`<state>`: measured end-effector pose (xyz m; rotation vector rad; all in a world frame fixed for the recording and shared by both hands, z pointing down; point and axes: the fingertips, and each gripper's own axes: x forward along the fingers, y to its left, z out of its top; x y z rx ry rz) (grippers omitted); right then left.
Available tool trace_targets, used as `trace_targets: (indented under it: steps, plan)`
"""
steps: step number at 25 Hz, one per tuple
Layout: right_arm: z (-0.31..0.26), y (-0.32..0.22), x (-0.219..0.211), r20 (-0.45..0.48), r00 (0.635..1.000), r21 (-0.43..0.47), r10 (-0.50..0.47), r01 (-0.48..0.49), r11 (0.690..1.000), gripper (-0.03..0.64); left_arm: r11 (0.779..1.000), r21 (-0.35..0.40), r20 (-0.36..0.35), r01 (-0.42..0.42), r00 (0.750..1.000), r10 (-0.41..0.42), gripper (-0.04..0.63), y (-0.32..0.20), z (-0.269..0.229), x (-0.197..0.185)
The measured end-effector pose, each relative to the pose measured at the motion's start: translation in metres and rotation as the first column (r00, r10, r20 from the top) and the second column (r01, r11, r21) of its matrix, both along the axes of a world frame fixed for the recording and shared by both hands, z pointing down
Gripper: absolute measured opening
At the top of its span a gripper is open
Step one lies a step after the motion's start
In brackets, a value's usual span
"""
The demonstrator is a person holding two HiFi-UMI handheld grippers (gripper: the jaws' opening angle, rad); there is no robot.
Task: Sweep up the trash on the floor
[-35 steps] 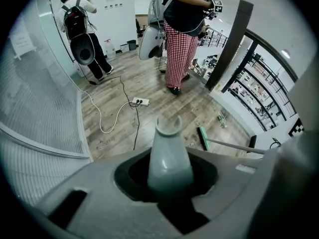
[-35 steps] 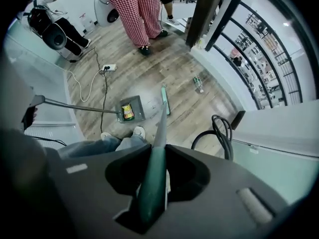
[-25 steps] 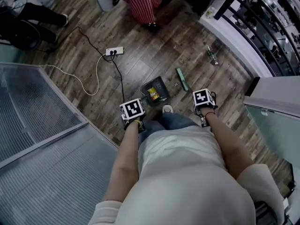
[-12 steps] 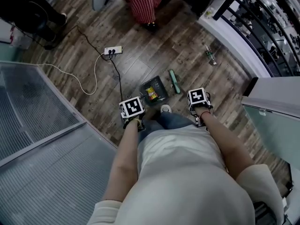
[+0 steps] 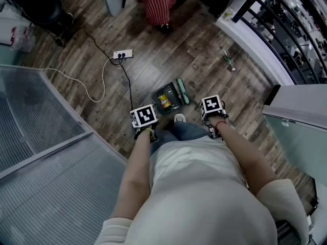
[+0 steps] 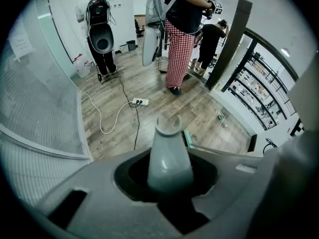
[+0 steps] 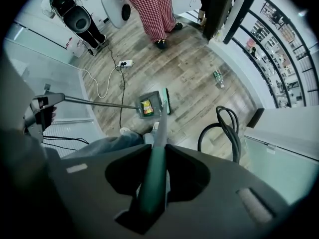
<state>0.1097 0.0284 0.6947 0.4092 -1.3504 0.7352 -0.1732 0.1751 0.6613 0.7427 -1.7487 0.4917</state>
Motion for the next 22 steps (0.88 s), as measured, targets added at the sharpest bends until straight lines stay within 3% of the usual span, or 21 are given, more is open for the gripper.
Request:
trace_targets:
  steps: [6,10,15,22]
  plan:
    - [-0.001,0.01,-0.007,0.017,1.0,-0.027,-0.026,0.027,0.999,0.098,1.0,0.011,-0.02,0.003,1.0,-0.003,0.095,-0.003,0.003,0.007]
    - [-0.005,0.016,-0.012,0.02,0.999,-0.038,-0.035,0.036,0.999,0.098,1.0,-0.009,0.01,-0.003,1.0,0.003,0.095,-0.001,-0.001,0.002]
    - [-0.01,0.022,-0.016,0.026,0.999,-0.053,-0.034,0.036,0.998,0.098,1.0,0.008,-0.02,0.001,1.0,-0.001,0.095,-0.003,0.004,0.009]
    - [-0.02,0.039,-0.025,0.07,0.996,-0.119,-0.056,0.064,0.991,0.098,1.0,0.003,-0.017,0.0,1.0,0.0,0.095,-0.002,0.002,0.008]
